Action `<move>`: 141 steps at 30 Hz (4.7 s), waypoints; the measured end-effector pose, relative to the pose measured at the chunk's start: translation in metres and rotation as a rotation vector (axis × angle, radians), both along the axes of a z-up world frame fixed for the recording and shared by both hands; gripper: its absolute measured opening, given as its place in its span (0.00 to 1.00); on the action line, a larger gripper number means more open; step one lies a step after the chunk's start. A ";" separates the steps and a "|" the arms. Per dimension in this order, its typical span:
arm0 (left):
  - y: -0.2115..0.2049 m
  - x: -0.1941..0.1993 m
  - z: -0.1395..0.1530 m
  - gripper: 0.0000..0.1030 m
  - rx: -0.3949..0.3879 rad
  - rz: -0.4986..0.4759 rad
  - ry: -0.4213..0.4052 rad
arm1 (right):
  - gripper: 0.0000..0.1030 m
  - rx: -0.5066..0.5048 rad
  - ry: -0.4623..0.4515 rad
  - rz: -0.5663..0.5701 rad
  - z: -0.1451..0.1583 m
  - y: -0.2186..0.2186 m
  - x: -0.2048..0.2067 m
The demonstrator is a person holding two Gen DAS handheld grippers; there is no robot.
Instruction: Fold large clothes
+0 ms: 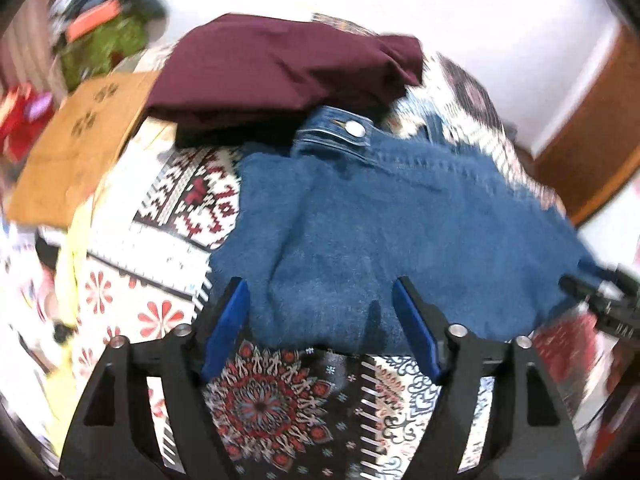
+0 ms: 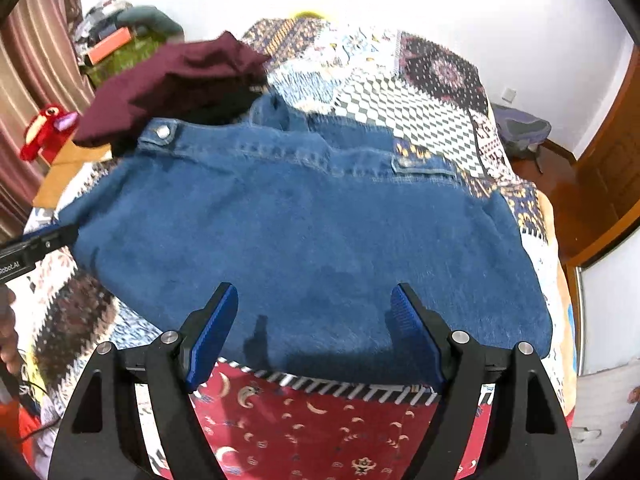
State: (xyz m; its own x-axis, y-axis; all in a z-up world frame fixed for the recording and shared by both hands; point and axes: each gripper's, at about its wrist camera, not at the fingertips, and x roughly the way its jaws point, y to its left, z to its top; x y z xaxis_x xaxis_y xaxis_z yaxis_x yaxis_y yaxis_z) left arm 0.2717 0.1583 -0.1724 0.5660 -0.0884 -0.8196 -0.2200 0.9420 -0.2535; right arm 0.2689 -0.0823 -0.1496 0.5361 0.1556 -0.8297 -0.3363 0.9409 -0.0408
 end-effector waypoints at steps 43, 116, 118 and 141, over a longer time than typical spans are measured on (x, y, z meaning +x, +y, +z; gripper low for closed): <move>0.016 -0.018 0.074 0.18 -0.298 0.140 -0.344 | 0.74 0.191 0.250 0.135 -0.044 0.099 0.005; -0.095 0.038 0.007 0.86 0.121 -0.280 -0.005 | 0.86 0.281 0.121 -0.090 -0.007 -0.097 0.034; -0.092 0.045 0.005 0.86 0.105 -0.274 0.011 | 0.86 0.312 0.157 -0.058 -0.012 -0.091 0.049; -0.083 0.111 -0.079 0.91 -0.429 -0.305 0.228 | 0.86 0.475 0.598 0.011 -0.107 -0.080 0.126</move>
State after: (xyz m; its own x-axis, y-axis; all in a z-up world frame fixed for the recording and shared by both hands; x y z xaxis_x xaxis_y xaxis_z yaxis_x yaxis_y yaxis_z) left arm 0.3824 0.0749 -0.2511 0.2762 -0.5718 -0.7725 -0.0484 0.7945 -0.6054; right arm 0.3948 -0.1622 -0.2562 0.0127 0.5711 -0.8208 -0.1831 0.8083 0.5596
